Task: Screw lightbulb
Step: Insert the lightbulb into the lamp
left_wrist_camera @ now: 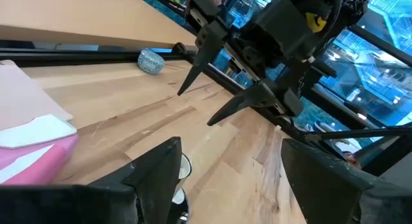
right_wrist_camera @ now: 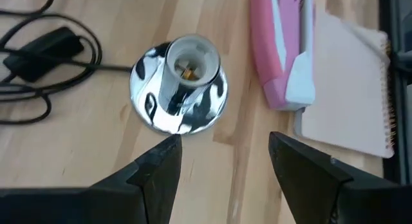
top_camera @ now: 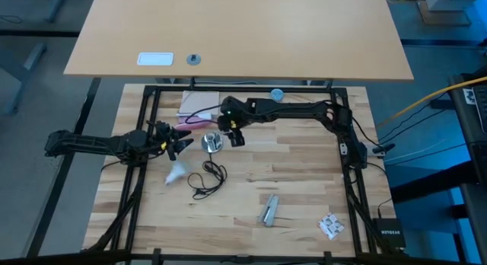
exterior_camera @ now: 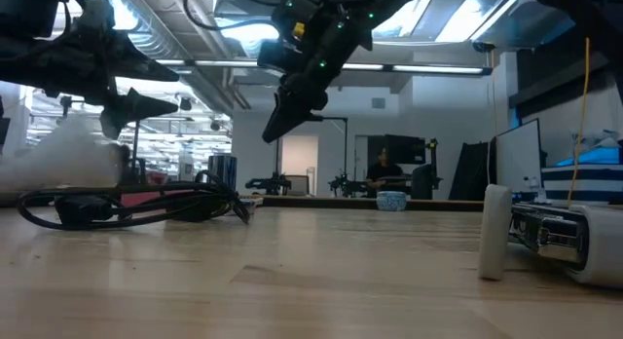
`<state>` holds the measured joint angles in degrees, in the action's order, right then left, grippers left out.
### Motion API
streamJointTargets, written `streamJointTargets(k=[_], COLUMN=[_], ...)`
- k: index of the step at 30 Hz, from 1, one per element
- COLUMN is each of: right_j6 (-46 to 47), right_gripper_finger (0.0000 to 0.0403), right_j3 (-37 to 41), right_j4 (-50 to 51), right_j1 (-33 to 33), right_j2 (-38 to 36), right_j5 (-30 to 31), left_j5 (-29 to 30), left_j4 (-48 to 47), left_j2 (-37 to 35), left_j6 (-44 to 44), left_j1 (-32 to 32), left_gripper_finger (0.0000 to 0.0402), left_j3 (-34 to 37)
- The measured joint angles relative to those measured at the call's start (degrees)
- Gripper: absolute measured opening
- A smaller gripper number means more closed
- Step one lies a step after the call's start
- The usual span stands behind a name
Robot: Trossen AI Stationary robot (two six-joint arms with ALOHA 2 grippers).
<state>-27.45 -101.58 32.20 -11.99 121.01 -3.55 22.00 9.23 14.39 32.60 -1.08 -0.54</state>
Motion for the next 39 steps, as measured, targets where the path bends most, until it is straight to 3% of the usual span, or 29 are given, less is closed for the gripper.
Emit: streamJointTargets(k=[8,12,19,27,35,39], right_j6=[-1.3,-1.5,-2.1,-3.1,-4.8,-5.9], right_gripper_finger=[0.0239,0.0239,0.0239,0.0239,0.0239,0.0239], right_j3=[0.0,0.0,0.0,0.0,0.0,0.0], right_j4=[4.2,8.4,9.6,9.5,9.6,9.6], right_j1=[0.0,0.0,0.0,0.0,0.0,0.0], right_j2=[0.0,0.0,0.0,0.0,0.0,0.0], right_j5=[0.0,0.0,1.6,1.6,1.7,1.7], left_j5=[-0.7,-2.5,-5.2,-14.9,-32.1,-36.7], left_j4=[-2.1,-19.3,-51.9,-72.7,-77.5,-78.0], left_j2=[-0.1,0.0,0.4,5.0,18.4,25.6], left_j6=[-5.6,-5.7,3.3,15.5,19.4,20.6], left_j1=[0.0,-0.1,0.0,0.0,-0.7,-3.7], left_gripper_finger=[0.0258,0.0258,0.0258,0.0258,0.0258,0.0258], left_j3=[-4.6,-13.3,-30.2,-39.2,-39.3,-39.3])
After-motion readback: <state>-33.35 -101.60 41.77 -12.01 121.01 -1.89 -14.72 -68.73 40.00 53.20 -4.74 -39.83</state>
